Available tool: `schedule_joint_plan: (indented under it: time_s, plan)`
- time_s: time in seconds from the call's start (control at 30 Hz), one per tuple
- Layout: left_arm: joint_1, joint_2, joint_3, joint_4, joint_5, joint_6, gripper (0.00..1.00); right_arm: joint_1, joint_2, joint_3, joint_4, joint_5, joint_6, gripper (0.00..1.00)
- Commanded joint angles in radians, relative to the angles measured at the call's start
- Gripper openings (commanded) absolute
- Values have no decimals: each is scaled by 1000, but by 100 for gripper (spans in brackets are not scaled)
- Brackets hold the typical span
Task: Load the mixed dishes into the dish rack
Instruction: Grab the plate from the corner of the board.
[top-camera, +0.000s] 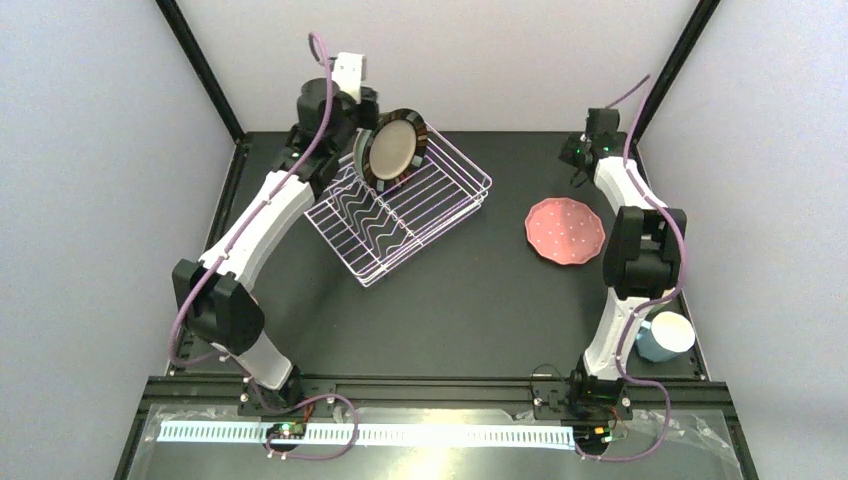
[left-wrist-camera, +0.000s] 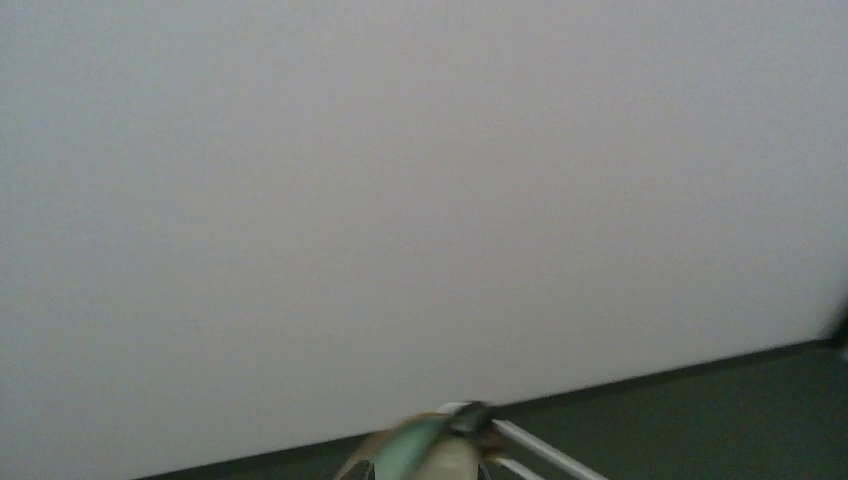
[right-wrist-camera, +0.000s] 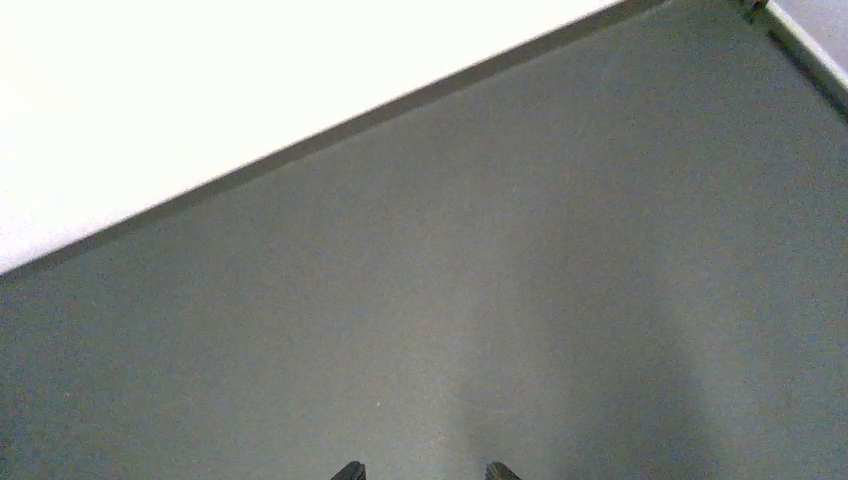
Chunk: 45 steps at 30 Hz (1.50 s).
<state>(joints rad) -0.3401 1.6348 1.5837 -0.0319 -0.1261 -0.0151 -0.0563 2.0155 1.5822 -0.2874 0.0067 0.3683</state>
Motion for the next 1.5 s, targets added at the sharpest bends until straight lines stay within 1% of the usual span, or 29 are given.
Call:
schedule_joint_plan:
  time_s: [0.0,0.07,0.17,0.27,0.37,0.67,0.73,0.97,1.2,1.37,1.47]
  plan:
    - [-150,9,26,-120,96,-233,58,3,-71,86,-140,62,7,70]
    - [-247,41,37,-149,69,-255,59,1,-69,105,-183,78,11,70]
    - [-352,104,57,-158,92,-333,60,-6,-72,94,-220,106,16,70]
    - [-411,180,76,-155,121,-418,61,-46,-83,32,-230,78,47,71]
    - [-444,251,91,-147,163,-484,61,-89,-93,-31,-204,38,61,71]
    - [-510,475,207,-207,274,-588,67,-117,-13,-21,-199,9,62,71]
    - [-518,505,210,-199,289,-616,70,-117,3,-14,-197,5,64,72]
    - [-522,593,210,-133,359,-710,71,-119,42,3,-211,16,68,72]
    - [-522,665,234,-92,367,-765,75,-144,54,5,-225,25,113,72]
    - [-522,721,277,-80,382,-801,76,-148,66,13,-251,79,132,72]
    - [-522,749,301,-75,383,-827,78,-153,74,12,-265,96,148,72]
